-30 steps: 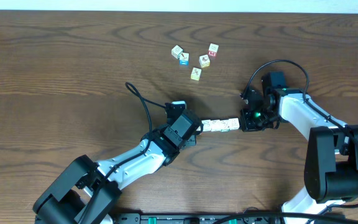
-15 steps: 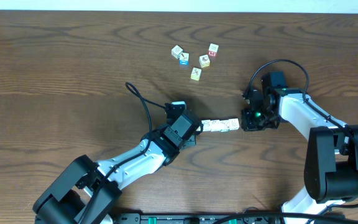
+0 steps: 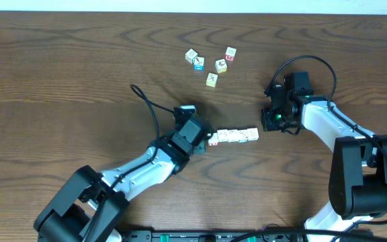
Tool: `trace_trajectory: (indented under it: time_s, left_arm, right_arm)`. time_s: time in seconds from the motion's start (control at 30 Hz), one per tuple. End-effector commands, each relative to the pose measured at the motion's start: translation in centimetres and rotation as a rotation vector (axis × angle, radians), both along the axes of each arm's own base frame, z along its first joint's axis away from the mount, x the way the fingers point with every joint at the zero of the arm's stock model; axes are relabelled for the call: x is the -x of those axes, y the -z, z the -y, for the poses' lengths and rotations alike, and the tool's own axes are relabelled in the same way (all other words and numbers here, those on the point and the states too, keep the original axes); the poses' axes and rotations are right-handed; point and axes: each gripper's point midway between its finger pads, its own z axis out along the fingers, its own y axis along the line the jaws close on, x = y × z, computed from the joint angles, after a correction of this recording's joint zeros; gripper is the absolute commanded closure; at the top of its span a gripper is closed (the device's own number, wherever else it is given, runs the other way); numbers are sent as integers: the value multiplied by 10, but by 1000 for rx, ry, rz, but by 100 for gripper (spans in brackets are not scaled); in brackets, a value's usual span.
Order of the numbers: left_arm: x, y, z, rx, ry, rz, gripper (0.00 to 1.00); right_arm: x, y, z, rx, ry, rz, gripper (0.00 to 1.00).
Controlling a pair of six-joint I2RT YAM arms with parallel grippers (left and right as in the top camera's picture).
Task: Lift 5 blocks
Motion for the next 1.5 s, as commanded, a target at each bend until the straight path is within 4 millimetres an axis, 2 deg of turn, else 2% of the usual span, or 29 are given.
trace_trajectory:
  time_s: [0.0,0.17,0.33,0.47,0.63,0.77,0.93,1.0,1.2,1.47]
  left_arm:
    - [-11,4,-16,-39,-16,15,92]
    - [-17,3,-19,-9,-21,12,92]
    - [-24,-4,-13,1,6,56,92]
    - [-29,-8,-10,20,5,82,92]
    - [-34,-11,-11,25,-5,96,92]
    - [-42,-9,-31,10,-51,89,93]
    - [-53,-1,-80,-19,-174,40,93]
    - [-54,1,-91,-12,-185,16,92]
    - [-58,3,-110,8,-209,-3,93]
    - [-54,7,-117,-5,-223,-31,93]
  right_arm:
    - [1,1,-9,-31,-9,-4,95]
    - [0,-2,-16,-73,-20,-1,96]
    - [-8,-10,-30,-157,-45,39,97]
    - [-11,-18,-47,-239,-73,61,97]
    - [-10,-21,-74,-250,-112,79,97]
    - [-14,-23,-93,-218,-119,111,98]
    - [-19,-22,-98,-137,-101,140,99]
    - [-19,-22,-99,-138,-102,139,99]
    - [-17,-22,-104,-149,-97,134,99]
    - [-16,-23,-114,-151,-104,143,99]
